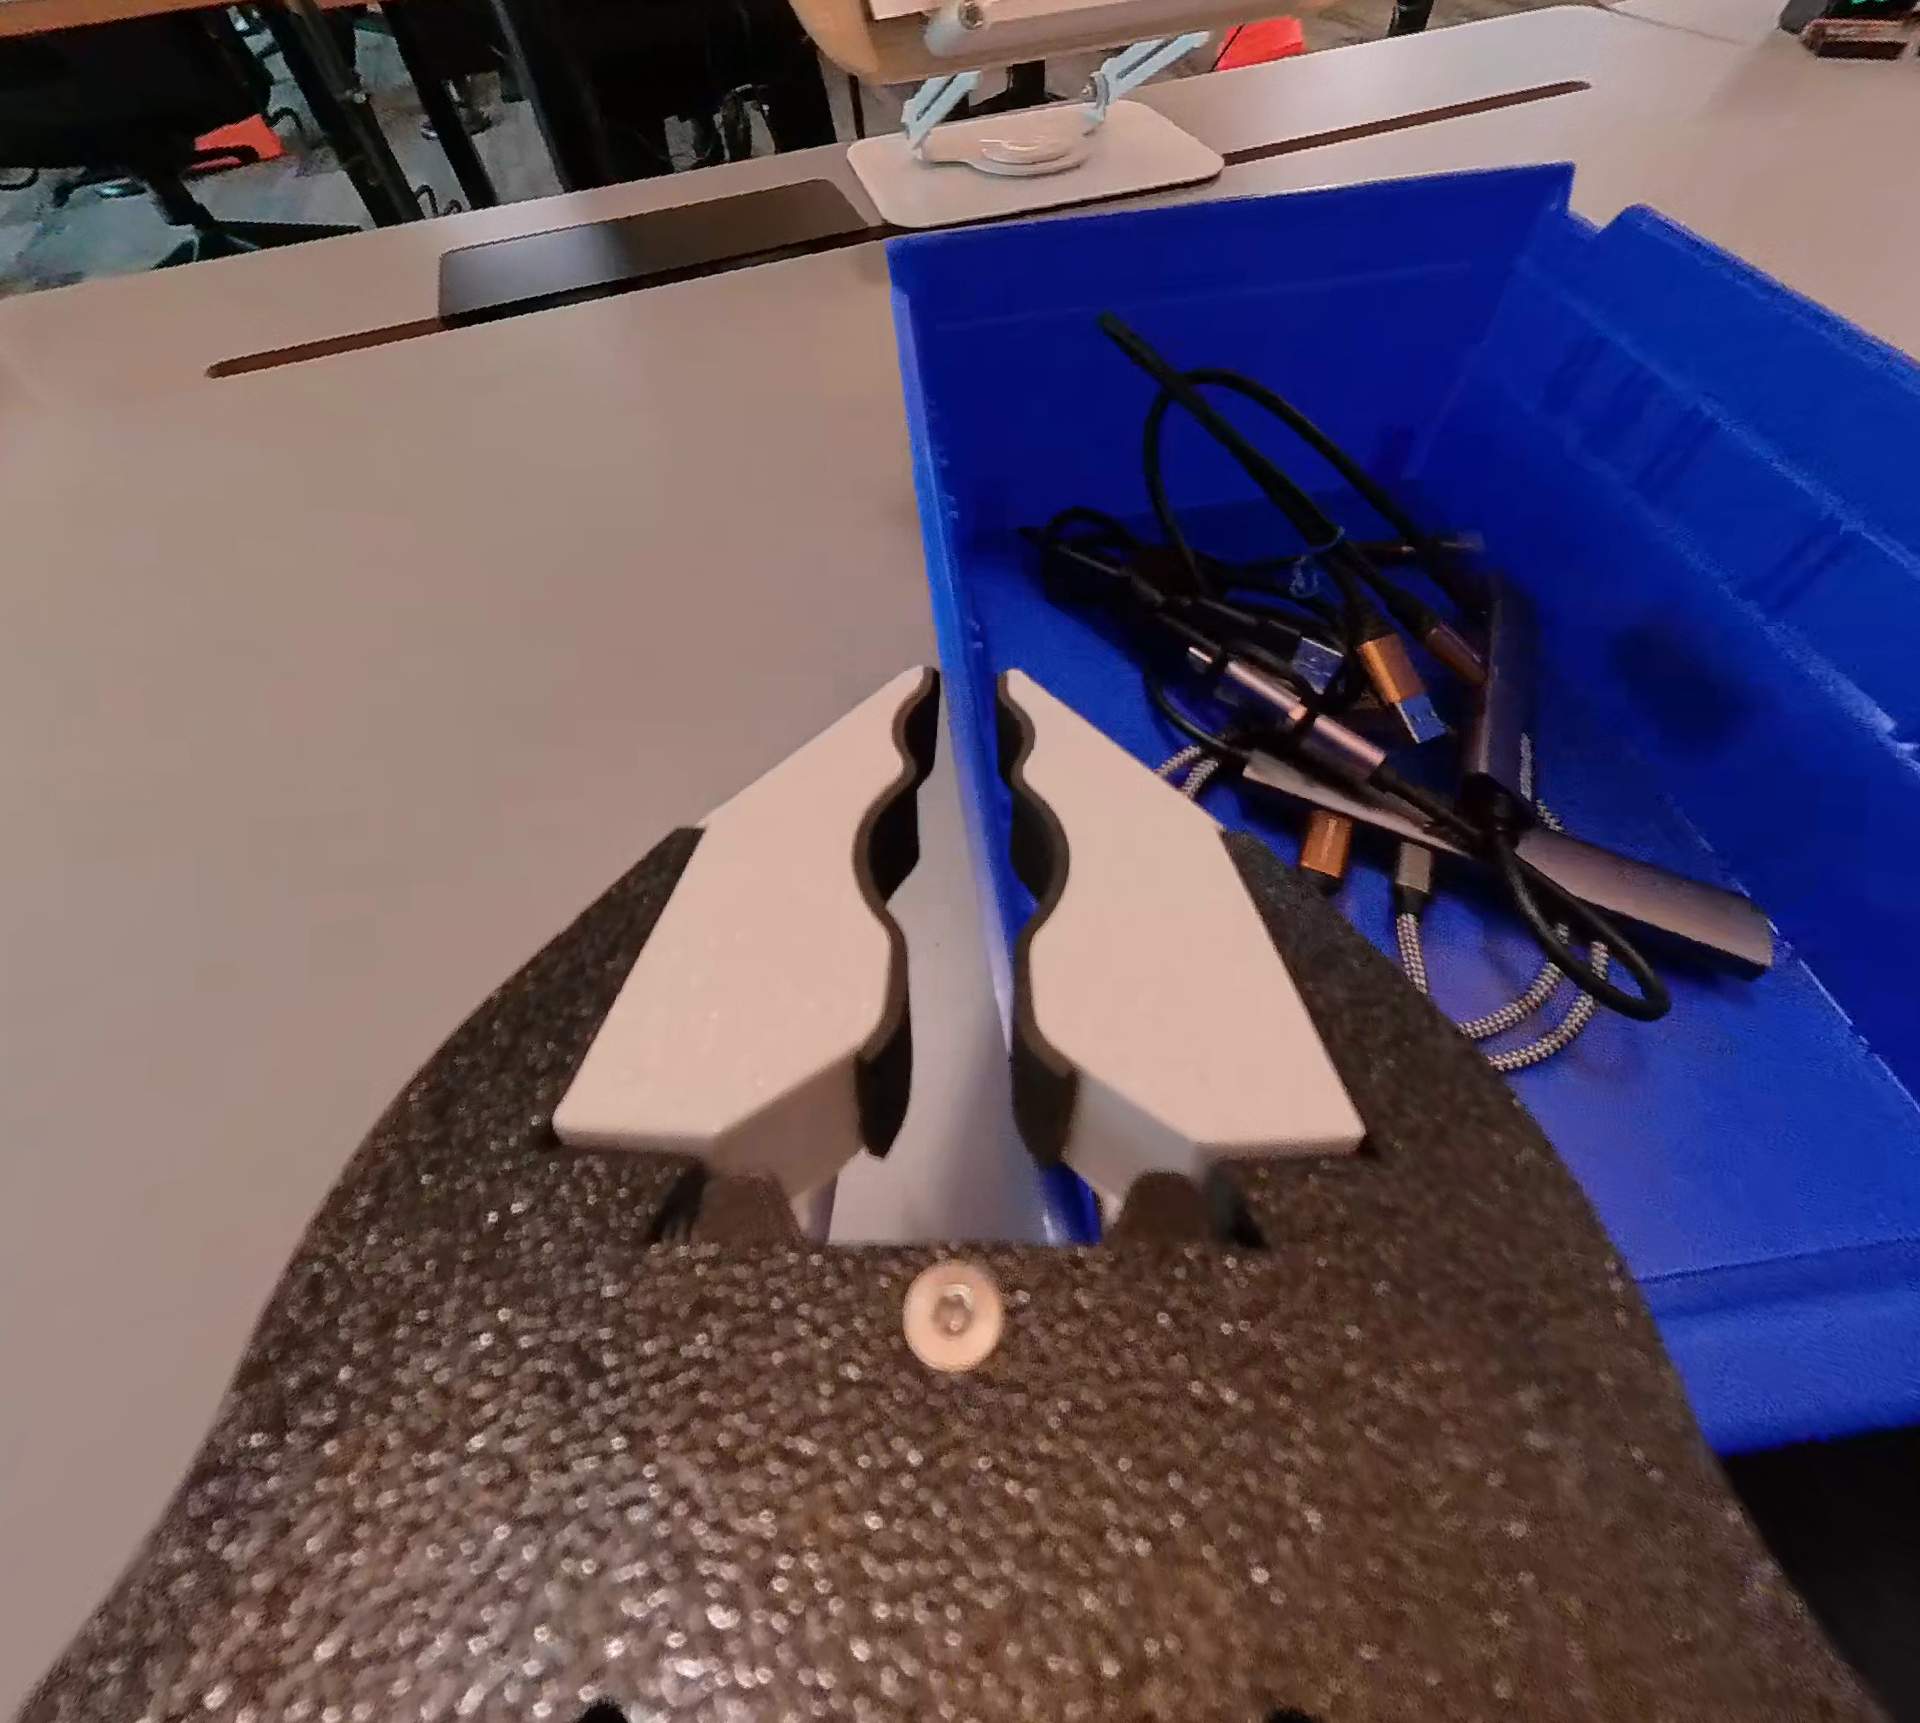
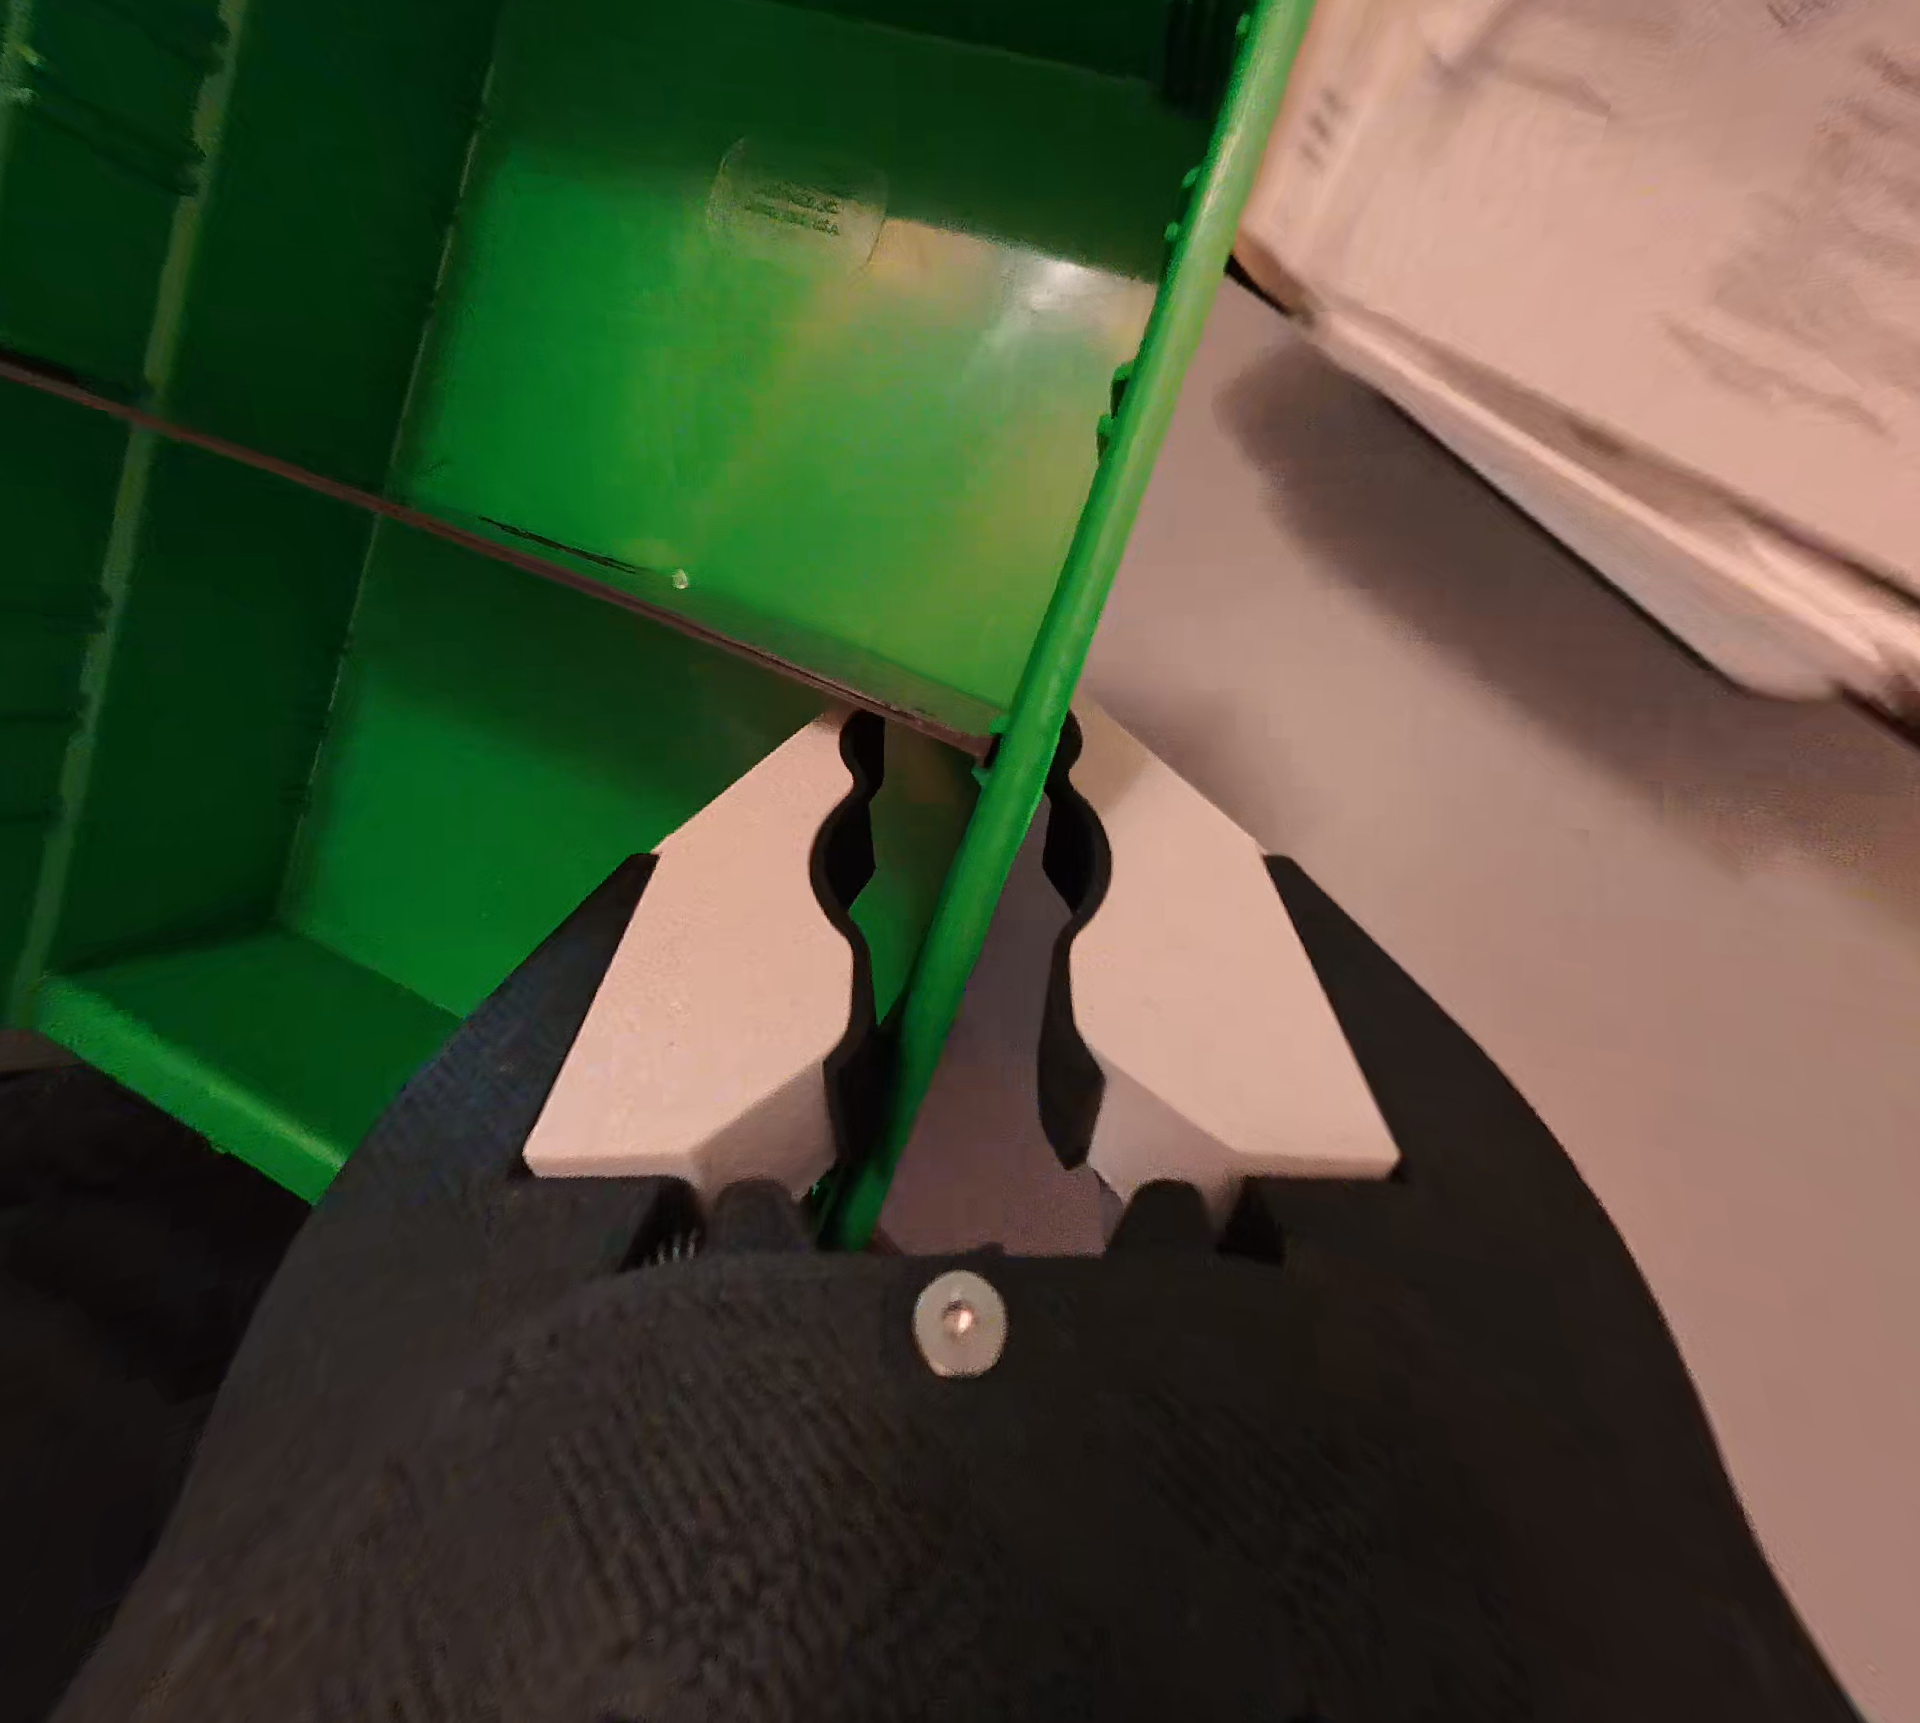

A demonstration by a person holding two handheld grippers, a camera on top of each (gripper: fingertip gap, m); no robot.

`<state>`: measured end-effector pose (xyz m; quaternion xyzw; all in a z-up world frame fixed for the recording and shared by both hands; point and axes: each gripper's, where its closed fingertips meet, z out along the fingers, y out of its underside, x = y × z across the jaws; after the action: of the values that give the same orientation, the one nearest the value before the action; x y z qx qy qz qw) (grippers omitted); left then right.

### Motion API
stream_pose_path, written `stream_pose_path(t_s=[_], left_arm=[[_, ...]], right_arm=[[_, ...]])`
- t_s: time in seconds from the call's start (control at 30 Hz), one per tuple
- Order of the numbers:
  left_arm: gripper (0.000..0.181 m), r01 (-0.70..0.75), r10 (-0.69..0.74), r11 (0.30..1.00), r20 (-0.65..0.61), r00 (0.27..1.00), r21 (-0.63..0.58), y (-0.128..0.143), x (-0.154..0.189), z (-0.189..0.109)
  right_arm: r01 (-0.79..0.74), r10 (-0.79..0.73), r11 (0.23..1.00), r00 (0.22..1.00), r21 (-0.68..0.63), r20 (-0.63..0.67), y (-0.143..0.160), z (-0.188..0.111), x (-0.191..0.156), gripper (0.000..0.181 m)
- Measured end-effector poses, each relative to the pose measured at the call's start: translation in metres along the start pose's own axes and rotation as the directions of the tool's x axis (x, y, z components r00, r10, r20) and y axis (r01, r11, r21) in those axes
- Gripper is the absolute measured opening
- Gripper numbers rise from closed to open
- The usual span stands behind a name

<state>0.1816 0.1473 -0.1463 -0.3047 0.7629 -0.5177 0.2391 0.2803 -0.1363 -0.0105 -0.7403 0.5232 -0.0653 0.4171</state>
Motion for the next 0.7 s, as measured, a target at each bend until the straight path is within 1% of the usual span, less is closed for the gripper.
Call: stream_pose_path(t_s=[0.1, 0.2, 0.27, 0.33, 0.43, 0.5, 0.6, 0.7], left_arm=[[0.005, 0.023, -0.023, 1.000, 0.023, 0.999, -0.004, 0.002, -0.010, -0.003], [0.004, 0.034, -0.034, 0.999, 0.060, 0.998, -0.006, 0.004, -0.024, -0.007], [0.004, 0.050, -0.049, 0.999, 0.096, 0.994, -0.006, 0.007, -0.036, -0.012], [0.004, 0.073, -0.071, 0.997, 0.148, 0.986, -0.004, 0.010, -0.054, -0.018], [0.004, 0.098, -0.095, 0.995, 0.233, 0.968, -0.001, 0.013, -0.087, -0.025], [0.004, 0.107, -0.103, 0.994, 0.270, 0.957, -0.002, 0.014, -0.115, -0.022], [0.004, 0.108, -0.102, 0.994, 0.276, 0.956, -0.007, 0.009, -0.161, -0.002], [0.005, 0.086, -0.078, 0.996, 0.257, 0.963, -0.020, 0.000, -0.210, 0.029]], right_arm=[[-0.064, 0.064, 0.998, 0.992, 0.003, -0.108, 0.077, -0.041, 0.053, 0.028], [-0.187, 0.187, 0.982, 0.972, 0.013, -0.140, 0.156, -0.071, 0.097, 0.028], [-0.248, 0.248, 0.969, 0.957, 0.014, -0.151, 0.198, -0.089, 0.121, 0.028], [-0.277, 0.276, 0.961, 0.943, 0.018, -0.186, 0.230, -0.110, 0.145, 0.028], [-0.304, 0.297, 0.953, 0.921, 0.012, -0.254, 0.262, -0.141, 0.178, 0.028], [-0.321, 0.307, 0.947, 0.905, 0.001, -0.295, 0.278, -0.156, 0.199, 0.028], [-0.343, 0.315, 0.939, 0.881, -0.015, -0.353, 0.291, -0.164, 0.227, 0.028], [-0.353, 0.315, 0.935, 0.872, -0.034, -0.374, 0.293, -0.161, 0.251, 0.028]])
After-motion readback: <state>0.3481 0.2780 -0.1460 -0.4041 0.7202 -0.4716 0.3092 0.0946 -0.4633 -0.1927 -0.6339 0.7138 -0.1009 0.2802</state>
